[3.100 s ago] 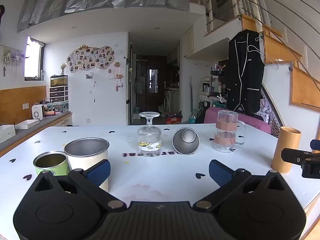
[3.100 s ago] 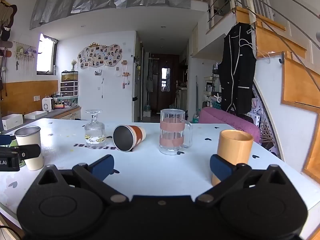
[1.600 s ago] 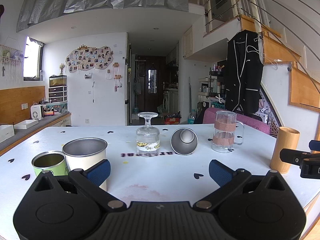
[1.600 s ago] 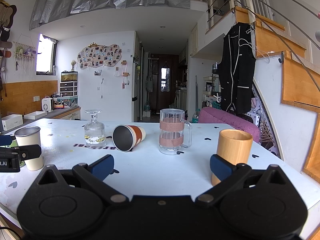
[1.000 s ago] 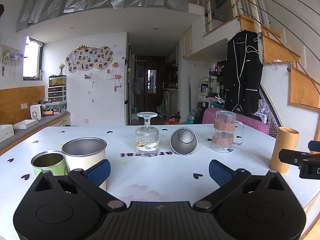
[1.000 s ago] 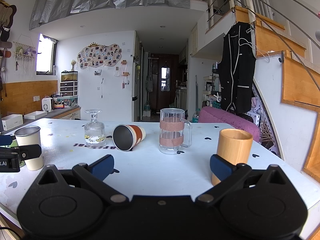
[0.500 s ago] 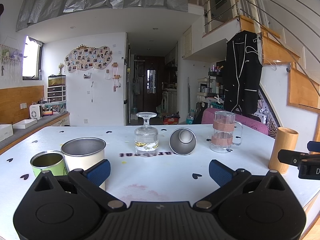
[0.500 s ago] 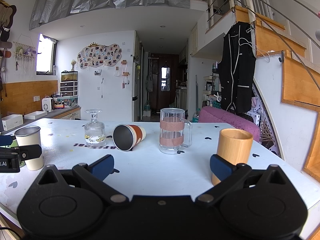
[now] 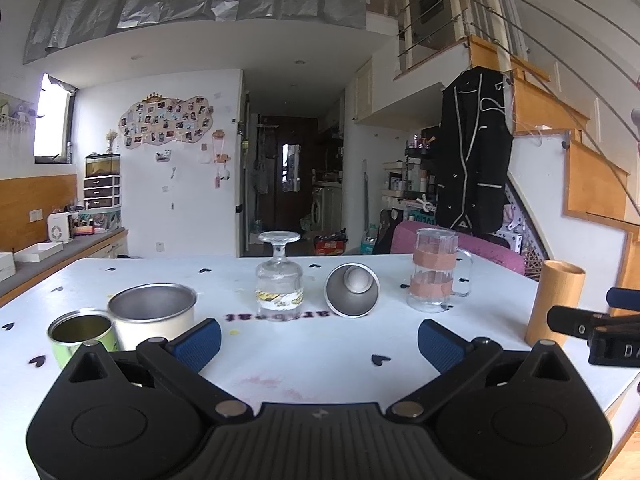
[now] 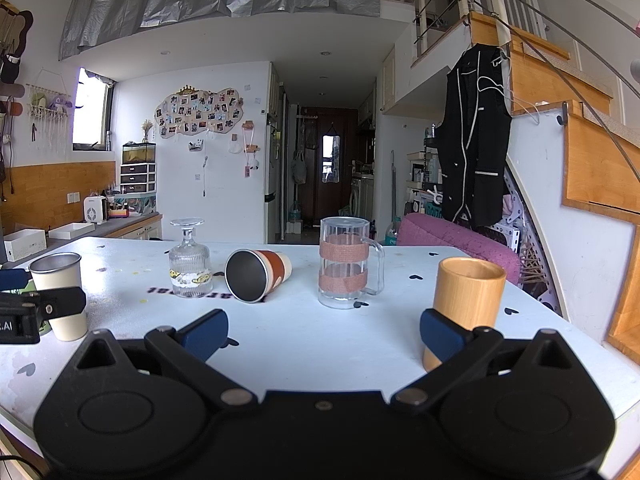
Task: Flip cup upright
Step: 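Move the left tool to the open mouth of the lying brown-sleeved cup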
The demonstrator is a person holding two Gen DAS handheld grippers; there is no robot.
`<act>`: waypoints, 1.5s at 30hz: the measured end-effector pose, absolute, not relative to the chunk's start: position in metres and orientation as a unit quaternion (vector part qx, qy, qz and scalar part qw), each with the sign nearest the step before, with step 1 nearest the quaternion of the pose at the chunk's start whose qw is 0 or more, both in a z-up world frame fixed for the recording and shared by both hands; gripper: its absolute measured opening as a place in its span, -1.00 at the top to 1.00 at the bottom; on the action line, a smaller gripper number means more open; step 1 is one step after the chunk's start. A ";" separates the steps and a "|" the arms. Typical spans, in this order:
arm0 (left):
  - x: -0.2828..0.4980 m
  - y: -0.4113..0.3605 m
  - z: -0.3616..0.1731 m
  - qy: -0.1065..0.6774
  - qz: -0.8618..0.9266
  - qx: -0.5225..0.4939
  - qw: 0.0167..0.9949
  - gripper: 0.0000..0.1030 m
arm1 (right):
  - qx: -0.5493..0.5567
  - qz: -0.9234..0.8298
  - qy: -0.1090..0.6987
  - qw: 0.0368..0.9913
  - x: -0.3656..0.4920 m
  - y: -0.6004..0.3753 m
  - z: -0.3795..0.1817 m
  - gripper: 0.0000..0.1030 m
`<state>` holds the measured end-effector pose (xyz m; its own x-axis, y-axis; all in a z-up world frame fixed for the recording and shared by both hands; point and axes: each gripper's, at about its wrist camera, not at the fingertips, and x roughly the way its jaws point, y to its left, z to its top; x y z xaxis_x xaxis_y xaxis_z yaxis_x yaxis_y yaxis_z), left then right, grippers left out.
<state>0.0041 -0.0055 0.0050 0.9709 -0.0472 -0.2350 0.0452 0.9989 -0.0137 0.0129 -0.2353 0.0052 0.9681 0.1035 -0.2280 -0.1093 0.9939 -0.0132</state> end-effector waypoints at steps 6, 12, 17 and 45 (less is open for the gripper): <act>0.029 -0.020 0.013 0.102 -0.041 0.012 0.994 -0.99 | -0.011 0.053 0.106 0.993 0.003 -0.238 0.006 -1.00; 0.078 -0.038 0.017 0.103 -0.078 0.017 0.991 -0.98 | -0.003 0.052 0.101 0.994 0.003 -0.246 0.004 -1.00; 0.133 -0.047 0.014 0.125 -0.115 -0.006 0.985 -0.96 | 0.003 0.055 0.097 0.994 0.001 -0.252 0.002 -1.00; 0.308 -0.062 -0.054 0.214 -0.096 0.071 0.969 -0.72 | 0.016 0.039 0.134 0.990 0.029 -0.281 -0.022 -1.00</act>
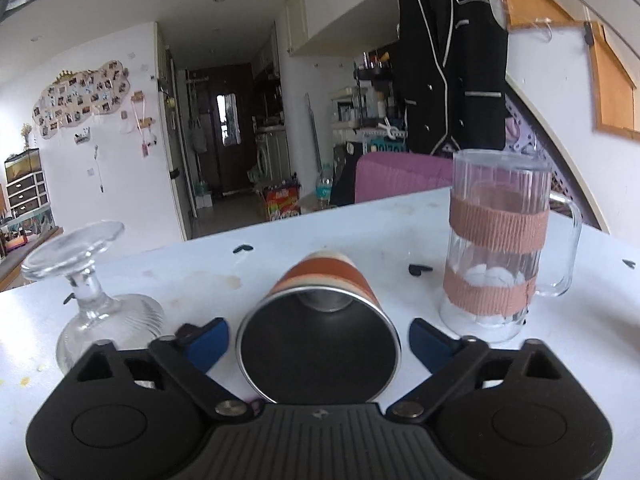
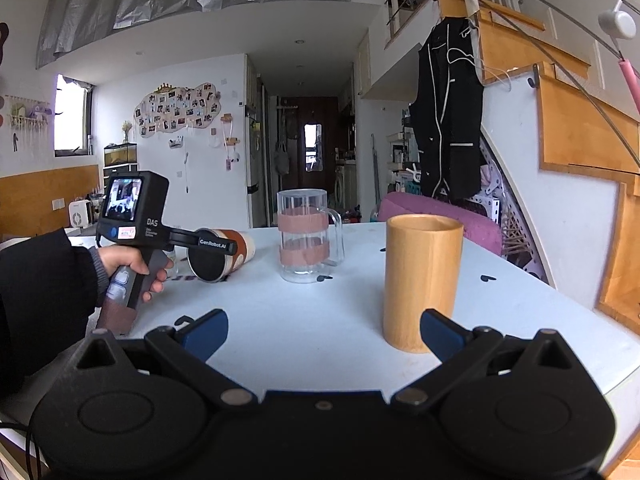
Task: Flip cup upright
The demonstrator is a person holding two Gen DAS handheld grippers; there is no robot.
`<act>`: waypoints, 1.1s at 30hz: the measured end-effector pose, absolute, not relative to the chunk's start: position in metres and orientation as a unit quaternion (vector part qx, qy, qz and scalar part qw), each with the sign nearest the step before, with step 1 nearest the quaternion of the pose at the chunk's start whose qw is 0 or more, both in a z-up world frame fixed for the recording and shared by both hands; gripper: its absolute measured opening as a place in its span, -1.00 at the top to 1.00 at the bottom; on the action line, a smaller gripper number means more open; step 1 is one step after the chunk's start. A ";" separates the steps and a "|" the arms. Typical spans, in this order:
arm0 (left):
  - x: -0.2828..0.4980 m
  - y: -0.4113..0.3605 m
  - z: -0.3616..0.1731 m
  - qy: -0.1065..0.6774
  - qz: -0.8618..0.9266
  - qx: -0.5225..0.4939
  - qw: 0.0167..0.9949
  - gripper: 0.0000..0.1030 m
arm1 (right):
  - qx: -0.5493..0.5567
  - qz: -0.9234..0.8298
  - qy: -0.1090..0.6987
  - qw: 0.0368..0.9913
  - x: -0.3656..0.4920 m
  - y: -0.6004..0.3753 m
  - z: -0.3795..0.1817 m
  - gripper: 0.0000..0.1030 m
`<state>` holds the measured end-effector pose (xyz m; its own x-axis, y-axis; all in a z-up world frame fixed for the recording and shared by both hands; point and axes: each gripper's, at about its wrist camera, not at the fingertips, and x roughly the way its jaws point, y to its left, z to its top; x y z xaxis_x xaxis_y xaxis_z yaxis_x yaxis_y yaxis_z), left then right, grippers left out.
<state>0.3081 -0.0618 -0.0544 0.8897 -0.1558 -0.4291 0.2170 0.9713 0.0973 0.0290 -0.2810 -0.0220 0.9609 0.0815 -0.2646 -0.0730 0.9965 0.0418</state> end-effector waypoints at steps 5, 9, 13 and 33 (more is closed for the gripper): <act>0.300 -0.059 -0.055 0.215 -0.089 0.060 0.971 -0.65 | 0.013 0.042 0.135 0.990 0.032 -0.279 -0.021 -1.00; 0.283 -0.062 -0.050 0.230 -0.084 0.053 0.968 -0.65 | 0.011 0.049 0.131 0.990 0.028 -0.275 -0.020 -1.00; 0.255 -0.062 -0.044 0.253 -0.088 0.043 0.963 -0.65 | 0.013 0.055 0.124 0.991 0.024 -0.275 -0.018 -1.00; 0.083 -0.043 -0.041 0.254 -0.133 0.063 0.956 -0.65 | 0.018 0.086 0.141 0.986 0.045 -0.248 -0.002 -1.00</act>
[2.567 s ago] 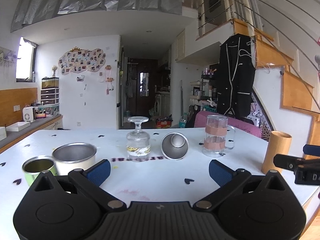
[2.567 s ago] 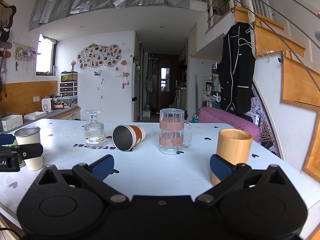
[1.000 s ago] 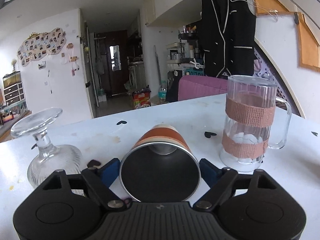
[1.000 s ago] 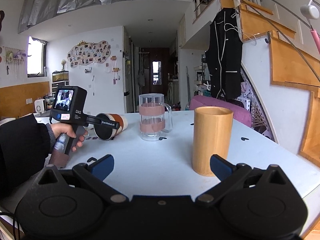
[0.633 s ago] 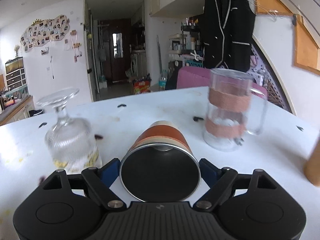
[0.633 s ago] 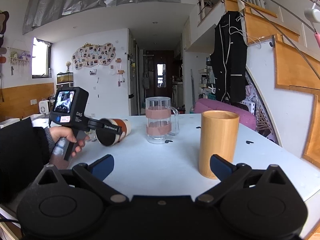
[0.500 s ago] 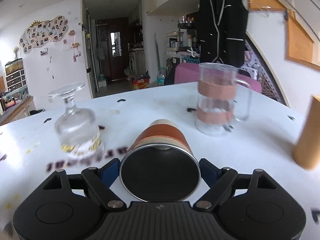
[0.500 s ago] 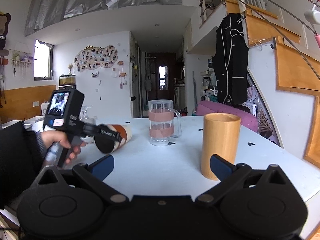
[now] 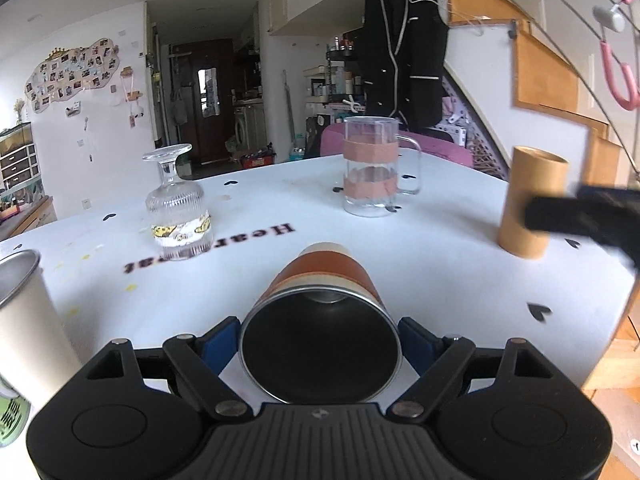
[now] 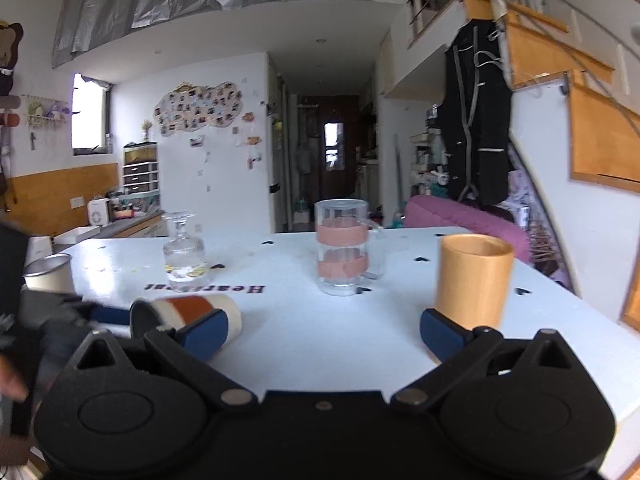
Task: Flip cup upright
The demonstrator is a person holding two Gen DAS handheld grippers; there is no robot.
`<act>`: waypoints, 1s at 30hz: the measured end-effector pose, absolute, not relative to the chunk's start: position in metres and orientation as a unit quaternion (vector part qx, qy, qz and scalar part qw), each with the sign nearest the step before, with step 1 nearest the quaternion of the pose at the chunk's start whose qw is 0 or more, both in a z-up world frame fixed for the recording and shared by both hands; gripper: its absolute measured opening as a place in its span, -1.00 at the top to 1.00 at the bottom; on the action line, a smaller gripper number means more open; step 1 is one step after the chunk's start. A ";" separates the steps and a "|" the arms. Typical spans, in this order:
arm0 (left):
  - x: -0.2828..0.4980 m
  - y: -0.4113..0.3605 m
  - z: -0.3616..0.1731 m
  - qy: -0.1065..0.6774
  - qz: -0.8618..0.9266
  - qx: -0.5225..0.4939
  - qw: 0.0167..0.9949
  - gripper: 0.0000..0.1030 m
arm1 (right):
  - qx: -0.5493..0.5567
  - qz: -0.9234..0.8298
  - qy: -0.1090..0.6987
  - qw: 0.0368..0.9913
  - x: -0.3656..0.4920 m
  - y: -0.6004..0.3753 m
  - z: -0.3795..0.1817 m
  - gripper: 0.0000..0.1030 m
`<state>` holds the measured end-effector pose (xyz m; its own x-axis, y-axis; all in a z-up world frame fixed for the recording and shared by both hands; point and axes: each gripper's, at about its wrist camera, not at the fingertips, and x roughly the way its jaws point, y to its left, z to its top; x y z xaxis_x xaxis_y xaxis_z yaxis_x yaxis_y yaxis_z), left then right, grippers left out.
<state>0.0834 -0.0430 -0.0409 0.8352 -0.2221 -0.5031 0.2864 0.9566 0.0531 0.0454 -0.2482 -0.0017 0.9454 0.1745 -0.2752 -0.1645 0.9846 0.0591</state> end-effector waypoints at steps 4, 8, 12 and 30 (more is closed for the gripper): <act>0.068 -0.039 -0.041 0.257 -0.148 0.059 0.953 -0.65 | 0.033 0.127 0.163 0.978 0.074 -0.236 0.006 -1.00; 0.056 -0.042 -0.042 0.249 -0.159 0.069 0.953 -0.65 | 0.042 0.147 0.222 0.963 0.121 -0.214 0.010 -1.00; 0.048 -0.045 -0.045 0.239 -0.164 0.087 0.953 -0.65 | 0.034 0.155 0.293 0.943 0.165 -0.187 0.007 -1.00; 0.045 -0.016 -0.051 0.229 -0.123 0.076 0.963 -0.84 | -0.044 0.129 0.385 0.913 0.195 -0.173 -0.023 -1.00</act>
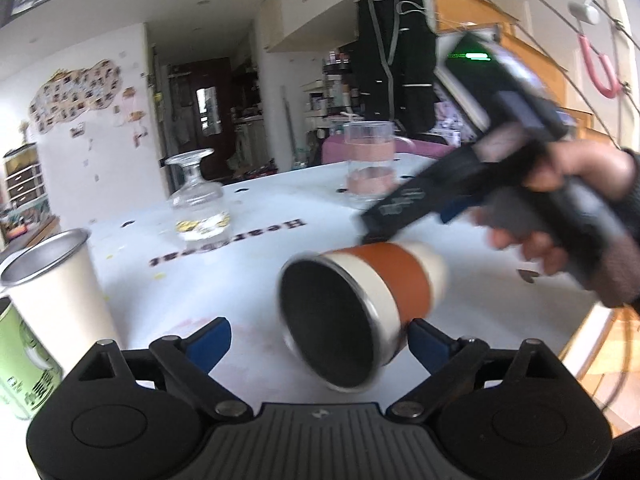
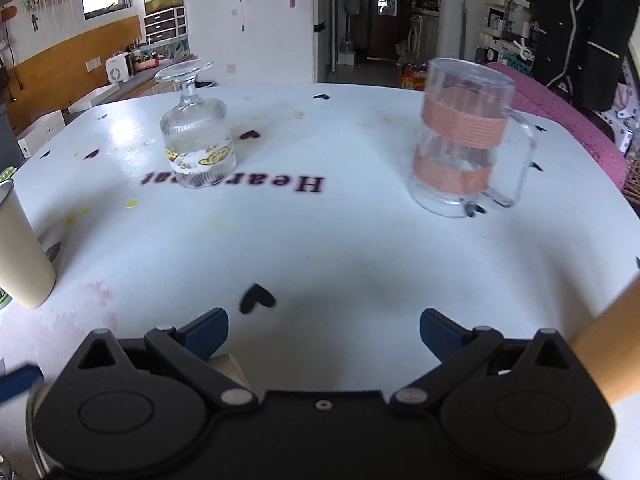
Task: Flip cup upright
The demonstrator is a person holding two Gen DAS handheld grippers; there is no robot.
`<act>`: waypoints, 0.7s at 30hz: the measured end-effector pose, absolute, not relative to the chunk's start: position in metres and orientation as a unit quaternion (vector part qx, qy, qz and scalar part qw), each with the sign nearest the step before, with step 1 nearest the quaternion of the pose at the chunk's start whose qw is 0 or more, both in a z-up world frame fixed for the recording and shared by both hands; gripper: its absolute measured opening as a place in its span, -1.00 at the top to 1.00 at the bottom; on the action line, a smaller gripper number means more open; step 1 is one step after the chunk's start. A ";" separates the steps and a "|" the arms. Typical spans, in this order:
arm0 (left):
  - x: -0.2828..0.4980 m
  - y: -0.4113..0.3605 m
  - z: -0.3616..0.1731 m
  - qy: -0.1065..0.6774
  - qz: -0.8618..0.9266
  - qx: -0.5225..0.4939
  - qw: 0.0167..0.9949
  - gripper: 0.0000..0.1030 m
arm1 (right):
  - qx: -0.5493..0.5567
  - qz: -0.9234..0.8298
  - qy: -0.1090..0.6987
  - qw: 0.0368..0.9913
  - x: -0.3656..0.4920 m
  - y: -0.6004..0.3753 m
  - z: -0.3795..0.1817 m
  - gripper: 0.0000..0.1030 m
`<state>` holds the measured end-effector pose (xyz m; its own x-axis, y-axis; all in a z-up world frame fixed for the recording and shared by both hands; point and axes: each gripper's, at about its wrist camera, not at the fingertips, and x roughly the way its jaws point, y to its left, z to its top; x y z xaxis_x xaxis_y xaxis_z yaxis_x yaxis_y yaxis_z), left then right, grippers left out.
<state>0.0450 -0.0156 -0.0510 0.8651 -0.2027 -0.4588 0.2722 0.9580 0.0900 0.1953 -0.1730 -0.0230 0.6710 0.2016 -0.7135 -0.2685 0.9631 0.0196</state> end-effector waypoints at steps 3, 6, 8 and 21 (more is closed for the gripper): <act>0.048 -0.004 -0.052 0.231 -0.105 0.060 0.965 -0.84 | -0.042 0.132 0.380 0.915 0.182 -0.184 -0.021 -1.00; 0.053 0.005 -0.053 0.234 -0.093 0.042 0.967 -0.84 | -0.041 0.139 0.379 0.914 0.168 -0.194 -0.023 -1.00; 0.055 0.007 -0.052 0.234 -0.086 0.036 0.968 -0.84 | -0.033 0.149 0.380 0.912 0.157 -0.200 -0.023 -1.00; 0.051 0.021 -0.042 0.225 -0.073 -0.004 0.972 -0.84 | -0.010 0.158 0.362 0.919 0.127 -0.214 -0.021 -1.00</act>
<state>0.0505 0.0212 -0.0421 0.8884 -0.1440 -0.4359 0.1402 0.9893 -0.0410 0.1270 -0.2138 -0.0207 0.6878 0.2836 -0.6682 -0.2984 0.9496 0.0959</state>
